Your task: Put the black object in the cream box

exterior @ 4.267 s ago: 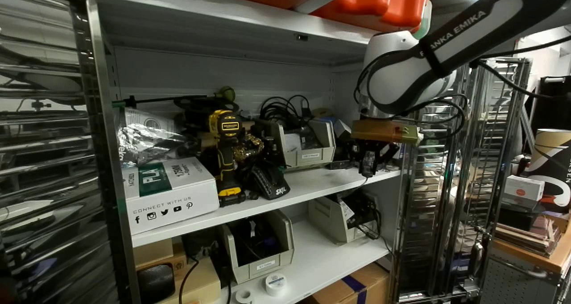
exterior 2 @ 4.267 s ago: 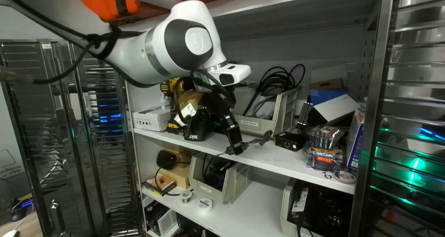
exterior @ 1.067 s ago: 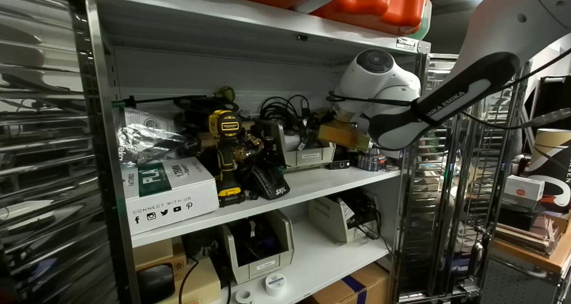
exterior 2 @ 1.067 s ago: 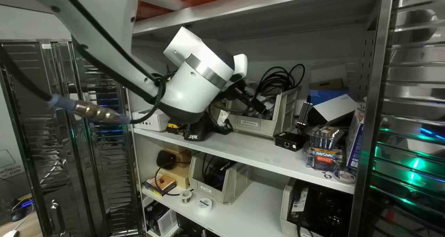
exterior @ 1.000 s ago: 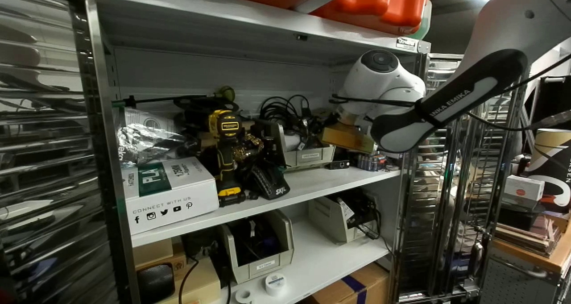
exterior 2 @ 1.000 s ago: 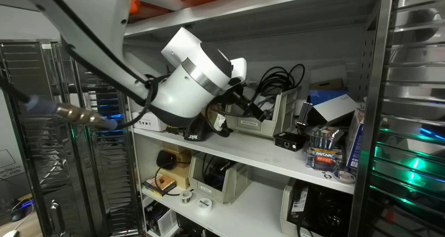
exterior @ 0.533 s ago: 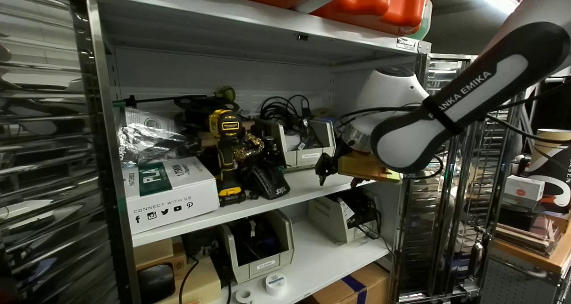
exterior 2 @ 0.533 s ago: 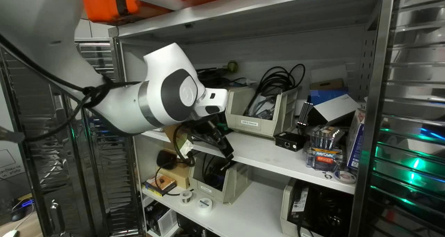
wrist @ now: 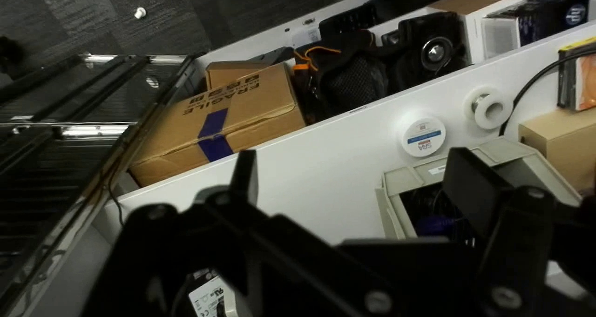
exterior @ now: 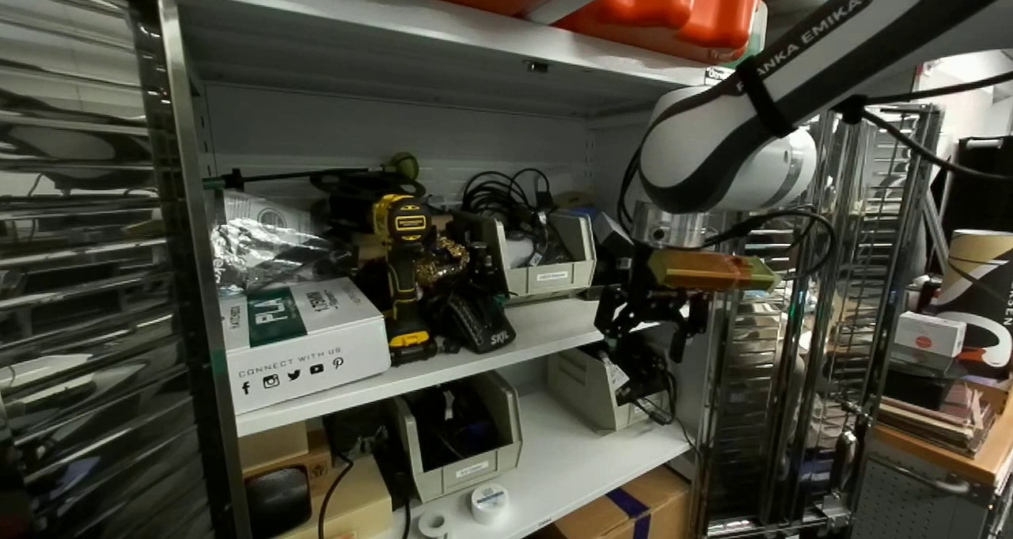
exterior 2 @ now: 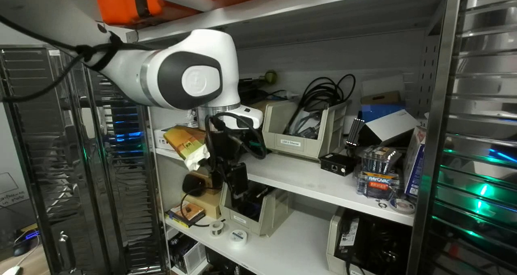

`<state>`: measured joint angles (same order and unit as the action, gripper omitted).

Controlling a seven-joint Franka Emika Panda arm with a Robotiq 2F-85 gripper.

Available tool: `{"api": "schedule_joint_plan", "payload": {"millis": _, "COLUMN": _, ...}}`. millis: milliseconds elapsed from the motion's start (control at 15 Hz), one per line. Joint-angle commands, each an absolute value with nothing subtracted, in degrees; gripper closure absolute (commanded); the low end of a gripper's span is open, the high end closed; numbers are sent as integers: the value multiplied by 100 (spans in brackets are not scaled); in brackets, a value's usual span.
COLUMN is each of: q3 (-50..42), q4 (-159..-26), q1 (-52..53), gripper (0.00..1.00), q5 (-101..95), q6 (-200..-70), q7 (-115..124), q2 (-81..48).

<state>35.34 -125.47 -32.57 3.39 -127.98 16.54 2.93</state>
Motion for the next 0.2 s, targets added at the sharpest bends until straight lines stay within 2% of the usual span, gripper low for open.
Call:
{"api": "schedule_joint_plan", "payload": {"millis": 0, "q3": 2101, "q4": -12547, "q1": -1821, "gripper": 0, "q5": 244, "q6": -12797, "q7": 1722, "q2": 262}}
{"api": "schedule_joint_plan", "payload": {"millis": 133, "q3": 1943, "q4": -12569, "q1": -1604, "gripper": 0, "q5": 261, "q6": -12829, "q7": 1723, "q2": 202}}
